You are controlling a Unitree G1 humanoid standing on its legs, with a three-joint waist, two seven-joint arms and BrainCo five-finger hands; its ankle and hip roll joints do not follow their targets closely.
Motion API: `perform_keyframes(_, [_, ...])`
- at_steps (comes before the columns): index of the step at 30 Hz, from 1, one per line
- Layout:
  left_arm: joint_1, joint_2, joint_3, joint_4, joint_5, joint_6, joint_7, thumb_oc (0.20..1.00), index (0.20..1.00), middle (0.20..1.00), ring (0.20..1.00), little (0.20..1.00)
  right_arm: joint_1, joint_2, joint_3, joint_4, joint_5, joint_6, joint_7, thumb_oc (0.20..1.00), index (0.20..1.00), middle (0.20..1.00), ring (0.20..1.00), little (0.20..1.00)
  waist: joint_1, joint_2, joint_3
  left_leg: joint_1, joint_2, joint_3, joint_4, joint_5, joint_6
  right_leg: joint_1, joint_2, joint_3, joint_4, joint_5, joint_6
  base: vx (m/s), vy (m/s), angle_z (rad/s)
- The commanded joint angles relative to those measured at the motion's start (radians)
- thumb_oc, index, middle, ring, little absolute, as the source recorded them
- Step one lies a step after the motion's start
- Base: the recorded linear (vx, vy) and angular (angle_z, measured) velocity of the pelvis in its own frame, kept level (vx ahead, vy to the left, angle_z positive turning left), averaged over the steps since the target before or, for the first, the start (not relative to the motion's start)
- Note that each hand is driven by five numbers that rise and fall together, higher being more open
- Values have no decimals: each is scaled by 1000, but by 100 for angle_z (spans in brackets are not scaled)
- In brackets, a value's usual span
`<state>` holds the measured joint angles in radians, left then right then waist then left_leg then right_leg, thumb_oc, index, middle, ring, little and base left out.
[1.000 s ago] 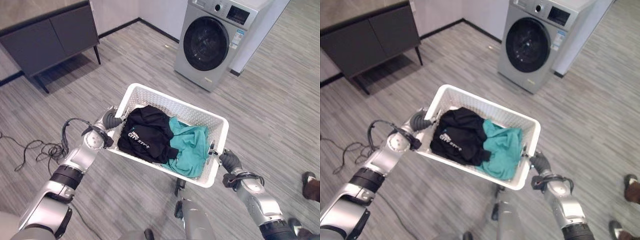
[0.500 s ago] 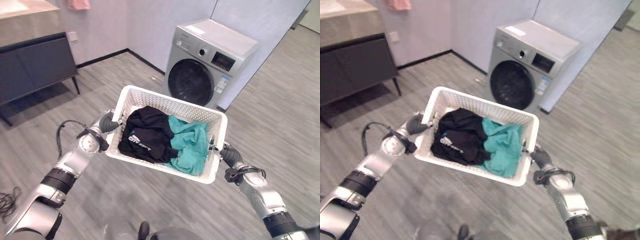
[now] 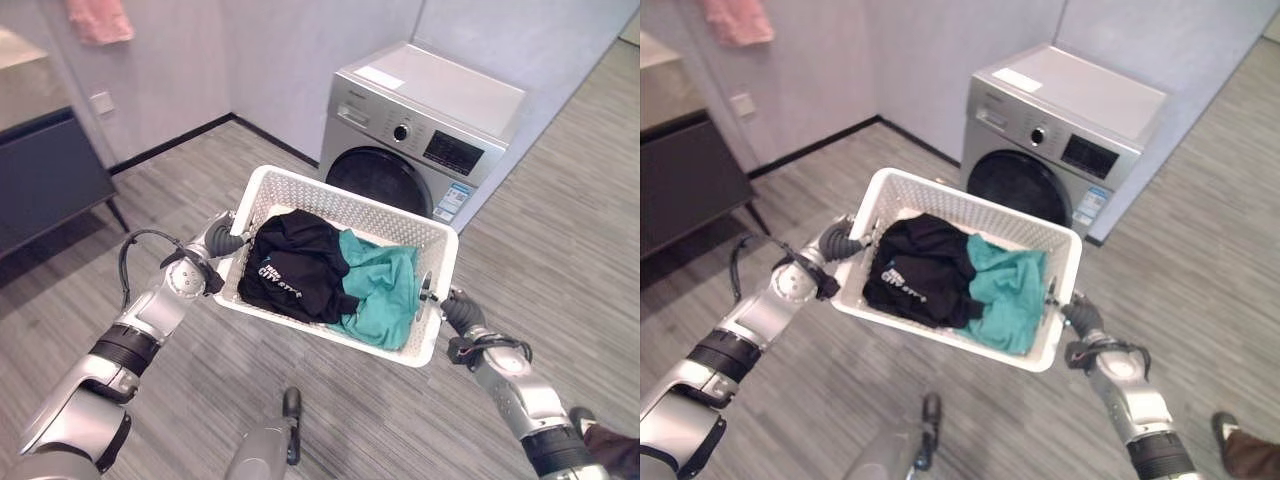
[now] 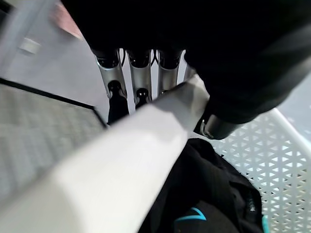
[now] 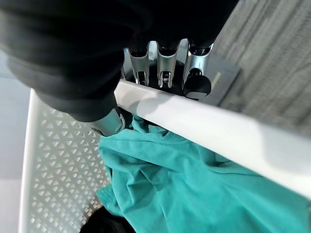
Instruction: Grab the laundry basket,head to the washer,open it,put in the laundry and shut it.
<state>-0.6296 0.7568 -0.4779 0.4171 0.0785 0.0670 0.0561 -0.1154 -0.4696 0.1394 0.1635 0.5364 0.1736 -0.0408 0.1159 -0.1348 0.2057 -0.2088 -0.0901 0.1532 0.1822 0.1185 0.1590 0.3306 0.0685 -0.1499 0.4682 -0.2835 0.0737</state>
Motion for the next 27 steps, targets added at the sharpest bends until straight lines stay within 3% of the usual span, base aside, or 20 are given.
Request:
perform_keyframes(1, [-117,64,106,42,2,-29,61,200,200,200,200,200,-55,-73,-100,-24,9,-101,2,200,200,200,200,200,10,28,-74,72,121,-30,-34,-103,-119,-219,-84,-47,39,218,84,366,169,-82])
perform_keyframes(2, [-107,100,123,46,-13,-23,68,200,200,200,200,200,-118,-48,-69,5,-34,-87,11,200,200,200,200,200,9,53,-74,159,124,5,-50,-146,-83,-294,-205,-153,226,246,130,190,131,-65])
perform_keyframes(3, [-106,100,125,45,-13,-23,68,200,200,200,200,200,-120,-48,-67,6,-34,-88,11,200,200,200,200,200,8,53,-74,159,124,5,-54,-142,-83,-296,-205,-154,227,247,128,290,160,-83])
perform_keyframes(5, [-95,130,146,30,-21,-22,75,200,200,200,200,200,-140,-45,-55,22,-52,-76,9,200,200,200,200,200,13,71,-71,215,125,17,-84,-152,-79,-317,-275,-222,208,203,103,225,38,-52])
perform_keyframes(6, [-101,141,149,26,-29,-24,69,200,200,200,200,200,-146,-47,-56,27,-52,-76,7,200,200,200,200,200,16,74,-74,242,123,8,-96,-176,-92,-330,-294,-217,122,170,99,194,-83,-31])
perform_keyframes(7, [-98,148,155,1,-34,-28,65,200,200,200,200,200,-160,-53,-49,20,-59,-77,12,200,200,200,200,200,25,91,-75,240,143,28,-109,-160,-100,-317,-287,-228,-21,169,66,164,-138,-18])
perform_keyframes(8, [-99,147,158,-3,-35,-33,62,200,200,200,200,200,-160,-54,-52,14,-64,-79,12,200,200,200,200,200,24,96,-77,243,148,25,-115,-163,-106,-324,-291,-217,-72,176,63,58,-182,-5])
perform_keyframes(9, [-99,148,166,-10,-36,-37,63,200,200,200,200,200,-156,-58,-61,-2,-70,-82,11,200,200,200,200,200,24,101,-81,249,156,18,-128,-166,-117,-336,-303,-199,-152,199,67,78,-100,5])
perform_keyframes(10, [-99,148,166,-11,-36,-37,63,200,200,200,200,200,-156,-59,-61,-2,-70,-82,11,200,200,200,200,200,24,102,-81,249,156,18,-128,-166,-117,-335,-303,-199,-153,200,67,92,-118,8])
perform_keyframes(12, [-108,136,178,-35,-18,-43,73,200,200,200,200,200,-146,-71,-86,-63,-85,-83,11,200,200,200,200,200,11,104,-81,269,169,11,-144,-177,-137,-358,-338,-165,-302,281,89,161,-200,12])
perform_keyframes(14, [-130,128,168,-30,-13,-45,78,200,200,200,200,200,-146,-78,-97,-78,-85,-84,6,200,200,200,200,200,2,97,-79,267,167,6,-144,-174,-142,-355,-326,-134,-339,303,95,130,-194,26])
perform_keyframes(15, [-190,114,122,-19,-5,-49,87,200,200,200,200,200,-137,-100,-118,-105,-80,-89,-1,200,200,200,200,200,-20,80,-81,265,167,-9,-142,-175,-147,-342,-282,-41,-362,283,99,141,-219,41])
perform_keyframes(17, [-249,94,76,5,-1,-51,98,200,200,200,200,200,-143,-129,-130,-109,-48,-106,-10,200,200,200,200,200,-39,68,-92,267,184,-12,-138,-170,-159,-332,-246,-4,-362,263,98,194,-284,62])
perform_keyframes(21, [-345,103,6,34,-29,-51,105,200,200,200,200,200,-175,-206,-134,-90,-8,-117,-36,200,200,200,200,200,-61,47,-100,254,277,-41,-52,-174,-203,-290,-189,-56,-376,219,59,180,-361,44])
perform_keyframes(22, [-358,115,2,32,-38,-52,107,200,200,200,200,200,-181,-223,-136,-87,3,-122,-45,200,200,200,200,200,-62,42,-94,230,308,-52,23,-140,-207,-270,-167,-65,-383,208,39,110,-294,50])
perform_keyframes(23, [-360,115,1,33,-39,-52,107,200,200,200,200,200,-183,-223,-136,-86,4,-123,-45,200,200,200,200,200,-64,45,-92,220,313,-59,39,-145,-210,-268,-161,-69,-385,208,36,67,-311,42])
perform_keyframes(24, [-371,124,0,28,-51,-52,107,200,200,200,200,200,-184,-233,-138,-88,12,-125,-52,200,200,200,200,200,-63,44,-76,172,336,-85,155,-114,-204,-251,-136,-69,-390,203,11,95,-378,21])
perform_keyframes(25, [-372,130,10,23,-76,-51,113,200,200,200,200,200,-174,-243,-137,-84,22,-127,-57,200,200,200,200,200,-58,37,-43,82,349,-116,349,-90,-178,-216,-101,-59,-393,176,-26,105,-367,20])
perform_keyframes(26, [-372,130,10,23,-76,-51,113,200,200,200,200,200,-174,-243,-137,-84,22,-127,-57,200,200,200,200,200,-58,37,-43,82,349,-116,349,-90,-178,-216,-101,-59,-393,176,-26,201,-401,5])
perform_keyframes(27, [-391,118,7,34,-101,-50,114,200,200,200,200,200,-159,-245,-132,-74,32,-126,-63,200,200,200,200,200,-66,39,-23,-19,349,-46,402,-125,-176,-179,-66,-91,-417,152,-48,127,-170,7])
